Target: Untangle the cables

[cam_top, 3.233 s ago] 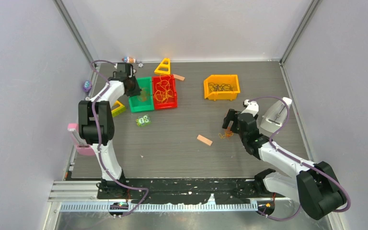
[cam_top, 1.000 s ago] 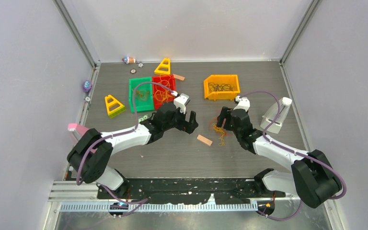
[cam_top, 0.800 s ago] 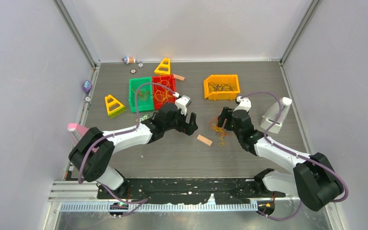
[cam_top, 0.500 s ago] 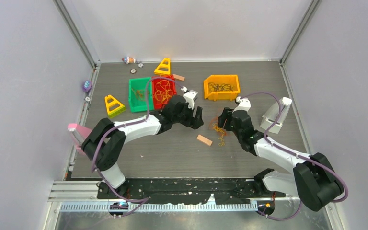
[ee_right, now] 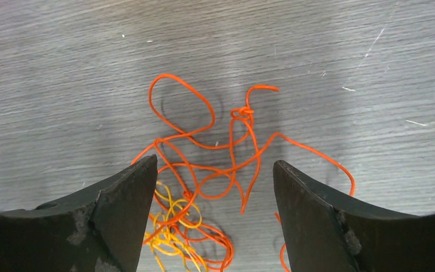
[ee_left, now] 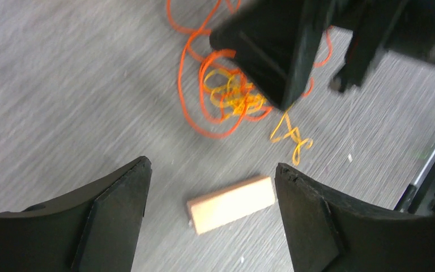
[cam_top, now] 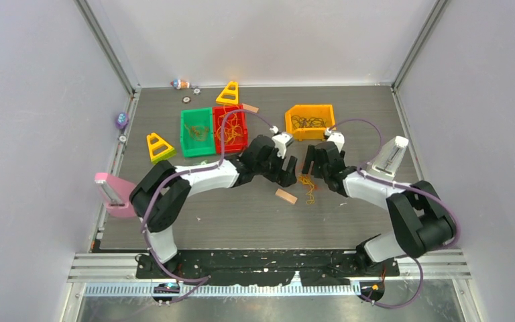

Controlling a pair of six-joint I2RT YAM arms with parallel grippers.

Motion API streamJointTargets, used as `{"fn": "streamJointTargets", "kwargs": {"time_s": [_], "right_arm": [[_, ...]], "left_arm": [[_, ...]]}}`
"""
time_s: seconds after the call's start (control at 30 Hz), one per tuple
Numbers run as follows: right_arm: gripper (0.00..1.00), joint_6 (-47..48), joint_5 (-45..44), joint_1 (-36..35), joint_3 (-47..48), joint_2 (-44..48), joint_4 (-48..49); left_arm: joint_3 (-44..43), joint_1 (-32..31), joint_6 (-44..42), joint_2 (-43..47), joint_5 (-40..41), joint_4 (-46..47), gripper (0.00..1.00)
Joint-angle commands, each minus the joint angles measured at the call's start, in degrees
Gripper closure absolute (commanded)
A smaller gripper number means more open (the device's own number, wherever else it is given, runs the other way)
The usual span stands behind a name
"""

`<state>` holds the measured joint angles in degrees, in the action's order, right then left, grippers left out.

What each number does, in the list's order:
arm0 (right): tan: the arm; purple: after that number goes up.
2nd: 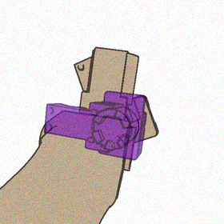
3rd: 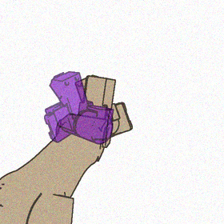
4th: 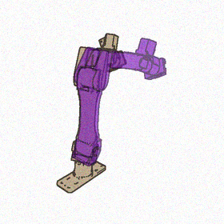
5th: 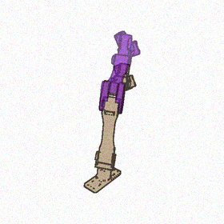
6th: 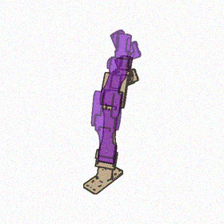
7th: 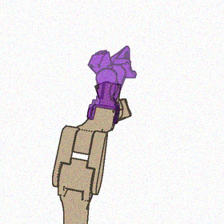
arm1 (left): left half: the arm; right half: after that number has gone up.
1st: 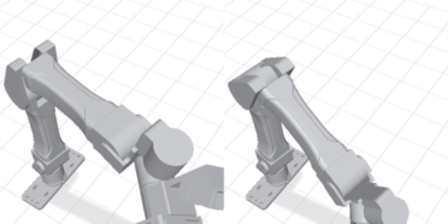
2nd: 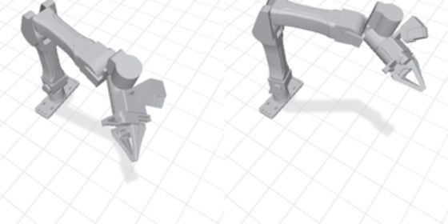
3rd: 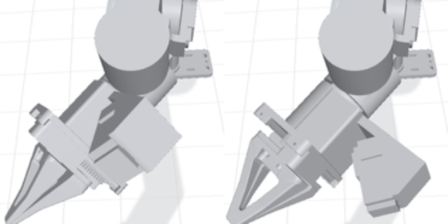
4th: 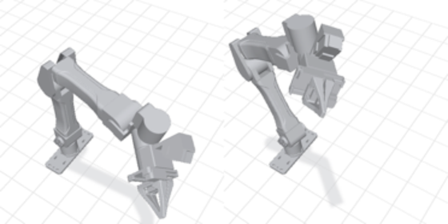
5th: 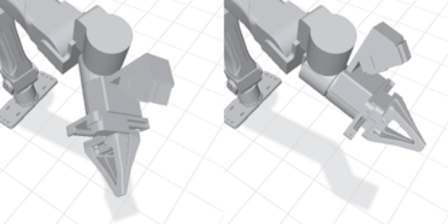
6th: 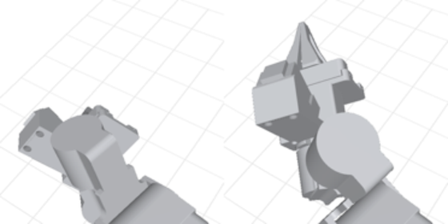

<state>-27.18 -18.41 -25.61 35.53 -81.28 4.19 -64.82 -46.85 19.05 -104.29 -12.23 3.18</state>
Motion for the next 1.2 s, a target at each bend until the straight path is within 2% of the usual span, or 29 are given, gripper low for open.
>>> {"fn": "streamJointTargets", "kwargs": {"time_s": [0.0, 0.07, 0.13, 0.17, 0.2, 0.23, 0.33, 0.5, 0.67, 0.73, 0.9, 1.07, 1.17], "right_arm": [[0.22, -0.4, 0.5, 0.2, 5.1, -4.8, -3.4], [0.32, 0.0, 1.3, 0.2, 6.8, -6.5, -5.5], [0.55, 0.8, 2.6, 0.2, 7.2, -6.9, -5.4], [0.76, 1.1, 3.8, 0.2, 6.9, -6.4, -4.9], [0.89, 2.0, 5.0, 0.2, 6.0, -5.1, -3.7], [0.92, 2.5, 5.7, 0.2, 5.4, -3.9, -1.8], [0.94, 4.8, 9.4, 0.1, 0.4, 2.6, 2.8], [0.95, 8.0, 20.4, -0.9, -8.9, 13.3, 18.9], [0.95, 9.2, 32.5, -2.0, -15.4, 20.0, 30.8], [0.95, 8.7, 35.4, -2.0, -17.0, 20.9, 34.3], [0.95, 7.8, 38.9, -2.1, -17.5, 19.5, 36.6], [0.95, 6.9, 42.5, -2.1, -17.0, 17.4, 39.3], [0.95, 7.0, 42.3, -2.1, -17.0, 17.3, 39.1]], "left_arm": [[8.6, 0.1, -0.4, 9.1, 4.0, 8.0, 0.18], [13.9, 0.1, 0.2, 13.8, 7.1, 13.3, 0.17], [18.3, 0.1, 0.5, 17.9, 12.3, 16.7, 0.14], [19.9, 0.1, 0.2, 20.3, 15.4, 18.1, 0.13], [21.3, 0.1, 0.0, 21.5, 17.1, 19.0, 0.13], [22.4, 0.1, -0.2, 22.8, 18.2, 20.0, 0.13], [25.1, 0.1, -0.9, 25.0, 19.4, 23.5, 0.12], [26.2, 0.2, -3.5, 26.6, 19.2, 25.2, 0.08], [26.2, 2.2, -2.1, 26.6, 13.7, 26.4, 0.05], [26.1, 4.3, 2.0, 25.5, 7.7, 27.3, 0.05], [26.5, 8.1, 10.9, 20.1, -5.5, 37.0, 0.03], [22.3, 8.1, 11.0, 16.2, -10.2, 34.1, 0.05], [21.7, 8.0, 11.1, 15.3, -12.4, 34.3, 0.11]]}}
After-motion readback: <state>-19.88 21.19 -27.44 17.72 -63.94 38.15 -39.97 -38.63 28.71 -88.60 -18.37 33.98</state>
